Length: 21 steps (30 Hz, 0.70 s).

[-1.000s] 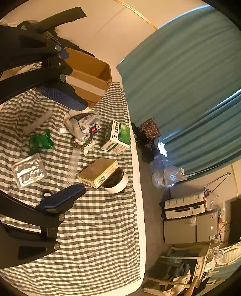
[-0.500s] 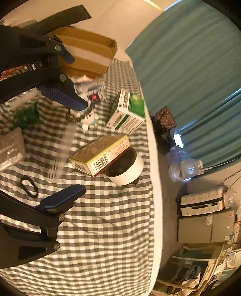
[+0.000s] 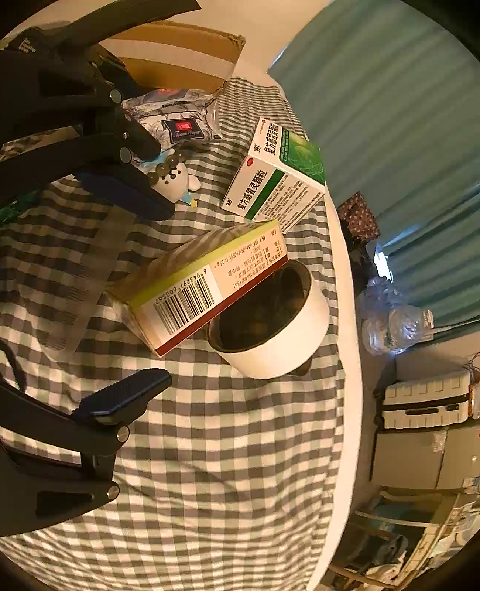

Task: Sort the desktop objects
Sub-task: 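Grasp the floral wet-wipe pack with left tool while right tool grasps the yellow medicine box, then carry both items over the cardboard box and release them inside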

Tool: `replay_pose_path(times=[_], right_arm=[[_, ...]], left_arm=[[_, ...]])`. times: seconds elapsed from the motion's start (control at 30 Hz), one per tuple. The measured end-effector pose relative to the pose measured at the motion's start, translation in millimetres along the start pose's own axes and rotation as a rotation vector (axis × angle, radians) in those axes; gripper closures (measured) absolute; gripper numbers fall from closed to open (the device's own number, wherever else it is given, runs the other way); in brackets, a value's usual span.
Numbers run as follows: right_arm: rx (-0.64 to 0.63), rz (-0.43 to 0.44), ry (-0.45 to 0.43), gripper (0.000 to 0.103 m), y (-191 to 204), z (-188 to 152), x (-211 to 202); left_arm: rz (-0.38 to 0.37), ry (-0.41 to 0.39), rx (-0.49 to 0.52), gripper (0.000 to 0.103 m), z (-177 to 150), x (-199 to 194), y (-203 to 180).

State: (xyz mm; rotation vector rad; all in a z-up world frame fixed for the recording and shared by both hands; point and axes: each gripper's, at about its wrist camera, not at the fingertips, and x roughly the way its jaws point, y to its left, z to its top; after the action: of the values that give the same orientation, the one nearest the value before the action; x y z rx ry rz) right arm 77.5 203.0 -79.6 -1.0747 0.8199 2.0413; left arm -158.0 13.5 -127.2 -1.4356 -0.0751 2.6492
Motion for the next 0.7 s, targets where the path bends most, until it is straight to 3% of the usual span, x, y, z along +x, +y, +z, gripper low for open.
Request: replay_pose_path(times=[0.1,0.2,0.23,0.27,0.3,0.37,0.43,0.57,0.7], right_arm=[[0.007,0.001,0.020,0.020,-3,-1,5],[0.031,0.032,0.061,0.022,-8,-1,12],[0.030,0.048,0.065,0.024,-8,-2,12],[0.021,0.053,0.068,0.032,-6,-4,11],[0.008,0.053,0.073,0.043,-3,-5,11],[-0.024,0.048,0.079,0.054,2,-8,11],[-0.056,0.042,0.086,0.066,6,-11,12],[-0.084,0.052,0.072,0.070,11,-14,8],[-0.119,0.059,0.011,0.074,20,-19,-14]], left_arm=[[-0.010,-0.013,-0.005,0.003,-3,0,0],[-0.019,-0.029,0.009,0.014,-5,-3,-1],[-0.026,-0.033,0.022,0.022,-5,-6,-2],[-0.043,-0.034,0.031,0.040,-5,-7,-3],[-0.078,-0.030,0.040,0.047,-5,-9,-4],[-0.079,-0.031,0.068,0.059,-7,-12,-7],[-0.073,-0.039,0.119,0.063,-11,-15,-12],[-0.063,-0.038,0.132,0.075,-10,-23,-12],[-0.072,-0.043,0.075,0.081,-8,-35,-1]])
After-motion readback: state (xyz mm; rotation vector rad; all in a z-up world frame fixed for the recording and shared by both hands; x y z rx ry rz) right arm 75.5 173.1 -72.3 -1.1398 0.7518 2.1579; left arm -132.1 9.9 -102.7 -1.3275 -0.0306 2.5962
